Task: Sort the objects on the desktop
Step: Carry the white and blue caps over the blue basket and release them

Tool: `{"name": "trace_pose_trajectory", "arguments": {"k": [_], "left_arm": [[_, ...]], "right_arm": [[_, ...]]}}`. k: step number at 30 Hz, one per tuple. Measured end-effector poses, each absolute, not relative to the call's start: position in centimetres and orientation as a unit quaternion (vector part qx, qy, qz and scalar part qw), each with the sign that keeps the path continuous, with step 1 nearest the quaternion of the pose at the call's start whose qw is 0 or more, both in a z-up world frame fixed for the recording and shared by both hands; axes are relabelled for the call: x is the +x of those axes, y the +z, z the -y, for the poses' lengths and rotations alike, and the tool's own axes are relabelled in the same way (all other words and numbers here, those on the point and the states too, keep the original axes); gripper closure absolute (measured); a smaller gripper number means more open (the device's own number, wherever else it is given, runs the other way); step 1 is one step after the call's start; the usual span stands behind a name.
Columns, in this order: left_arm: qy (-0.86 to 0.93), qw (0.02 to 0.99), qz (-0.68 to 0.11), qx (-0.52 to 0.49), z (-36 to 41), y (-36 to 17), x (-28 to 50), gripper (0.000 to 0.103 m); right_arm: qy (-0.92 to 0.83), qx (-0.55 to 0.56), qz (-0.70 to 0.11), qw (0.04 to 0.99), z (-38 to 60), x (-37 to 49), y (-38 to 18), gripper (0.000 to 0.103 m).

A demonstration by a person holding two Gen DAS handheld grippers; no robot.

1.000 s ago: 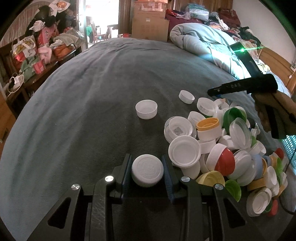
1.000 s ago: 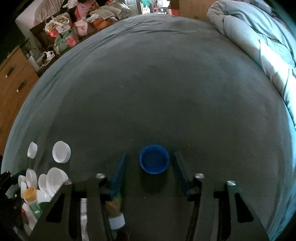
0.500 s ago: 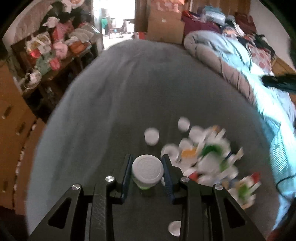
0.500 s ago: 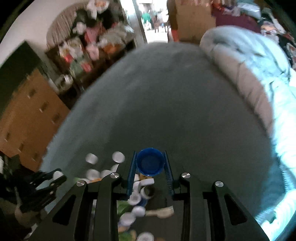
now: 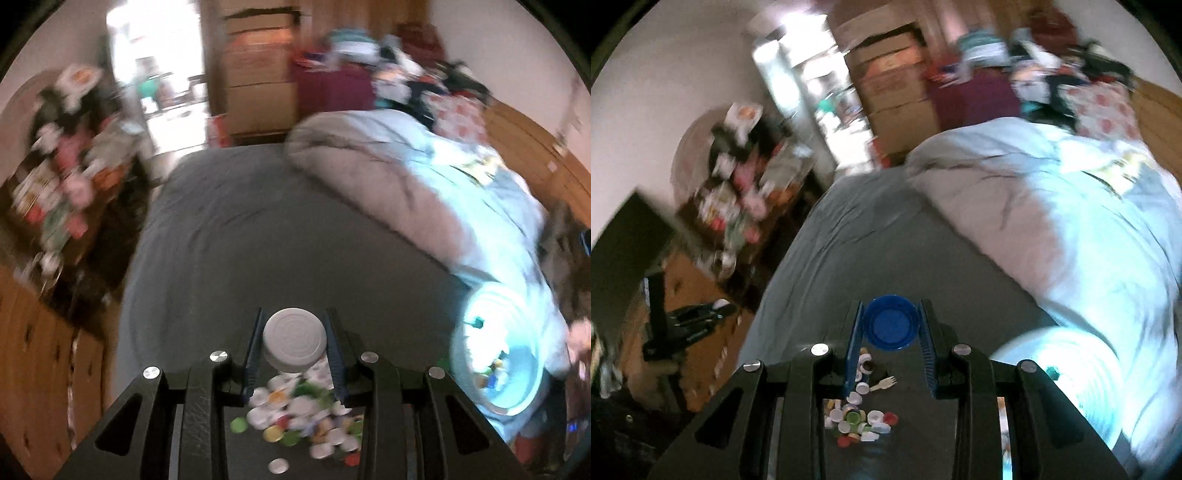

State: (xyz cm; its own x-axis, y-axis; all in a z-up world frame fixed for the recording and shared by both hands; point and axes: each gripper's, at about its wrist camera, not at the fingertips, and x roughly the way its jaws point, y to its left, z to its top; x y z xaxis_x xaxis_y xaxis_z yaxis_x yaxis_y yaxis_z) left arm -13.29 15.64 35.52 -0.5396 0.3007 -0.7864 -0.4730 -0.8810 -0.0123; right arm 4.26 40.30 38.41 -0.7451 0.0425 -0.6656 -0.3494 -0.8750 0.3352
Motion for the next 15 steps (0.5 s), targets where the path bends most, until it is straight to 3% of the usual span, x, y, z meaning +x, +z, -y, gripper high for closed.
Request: {"name": "trace_pose_trajectory", "arguments": {"k": [9,15], "left_arm": [[0.822,0.375,-0.204,-0.377,-36.3,42.1,-10.9,0.069],[0.779,0.441,-0.272,-0.353,-48.0,43.4,-6.8,0.069]], "right_arm": [[0.895,-0.289,-0.288,0.179,-45.8,12.2,38.7,0.077],[0.887,-0.273,-0.315,0.199,-49.0,15.7,37.8,0.077]]}}
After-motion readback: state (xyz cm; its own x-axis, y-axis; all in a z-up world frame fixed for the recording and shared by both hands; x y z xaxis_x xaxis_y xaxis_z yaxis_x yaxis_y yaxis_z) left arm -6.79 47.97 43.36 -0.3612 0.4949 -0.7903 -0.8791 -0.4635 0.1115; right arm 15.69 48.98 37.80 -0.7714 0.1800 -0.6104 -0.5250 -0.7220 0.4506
